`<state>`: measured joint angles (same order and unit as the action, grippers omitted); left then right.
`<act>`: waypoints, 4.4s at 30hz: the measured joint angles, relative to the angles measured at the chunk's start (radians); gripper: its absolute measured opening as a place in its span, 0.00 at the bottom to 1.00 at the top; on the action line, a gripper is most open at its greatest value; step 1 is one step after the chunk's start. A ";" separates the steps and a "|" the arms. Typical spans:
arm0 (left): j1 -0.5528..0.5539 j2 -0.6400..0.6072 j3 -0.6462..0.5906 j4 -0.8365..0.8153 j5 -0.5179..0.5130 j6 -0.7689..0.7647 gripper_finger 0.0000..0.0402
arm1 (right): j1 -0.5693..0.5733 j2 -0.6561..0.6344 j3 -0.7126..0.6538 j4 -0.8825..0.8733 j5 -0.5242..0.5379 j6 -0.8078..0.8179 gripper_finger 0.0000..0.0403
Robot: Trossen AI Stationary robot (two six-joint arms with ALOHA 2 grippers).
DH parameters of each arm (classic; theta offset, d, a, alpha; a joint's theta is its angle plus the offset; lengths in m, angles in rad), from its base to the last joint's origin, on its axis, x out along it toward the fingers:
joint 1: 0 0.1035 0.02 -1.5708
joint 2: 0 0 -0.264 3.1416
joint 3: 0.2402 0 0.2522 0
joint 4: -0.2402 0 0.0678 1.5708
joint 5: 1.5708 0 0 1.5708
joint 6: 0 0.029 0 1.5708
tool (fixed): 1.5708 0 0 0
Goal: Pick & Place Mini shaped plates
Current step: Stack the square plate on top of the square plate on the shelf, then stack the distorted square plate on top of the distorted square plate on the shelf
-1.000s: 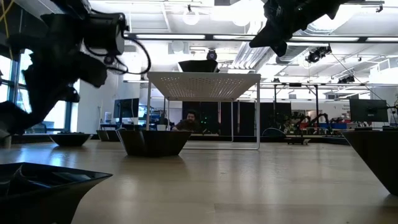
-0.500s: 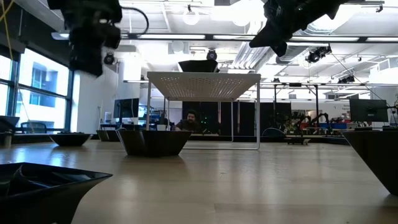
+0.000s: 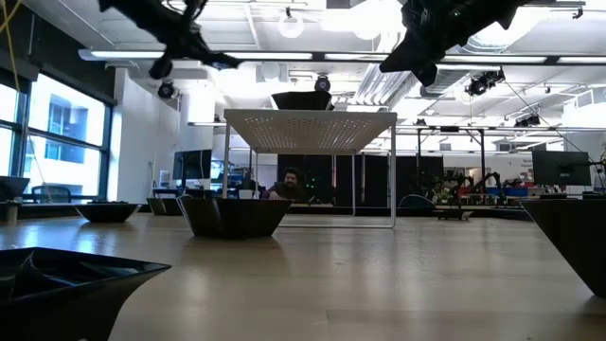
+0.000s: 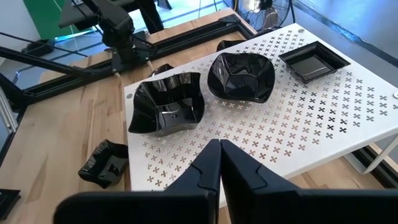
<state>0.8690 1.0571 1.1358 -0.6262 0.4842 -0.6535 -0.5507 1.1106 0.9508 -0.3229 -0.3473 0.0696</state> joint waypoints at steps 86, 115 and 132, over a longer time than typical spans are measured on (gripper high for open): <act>-0.224 0.622 0.114 0.687 -0.507 -0.226 0.21 | 0.000 0.000 0.000 0.022 0.001 -0.007 0.01; -0.215 0.515 0.114 0.739 -0.239 0.473 0.00 | 0.004 0.000 0.000 0.138 0.109 0.111 0.00; -0.237 0.516 0.114 0.730 -0.260 0.436 0.00 | 0.003 0.001 0.000 0.190 0.183 0.061 0.01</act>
<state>0.6320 1.5734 1.2499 0.1034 0.2240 -0.2178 -0.5472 1.1114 0.9512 -0.1327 -0.1640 0.1307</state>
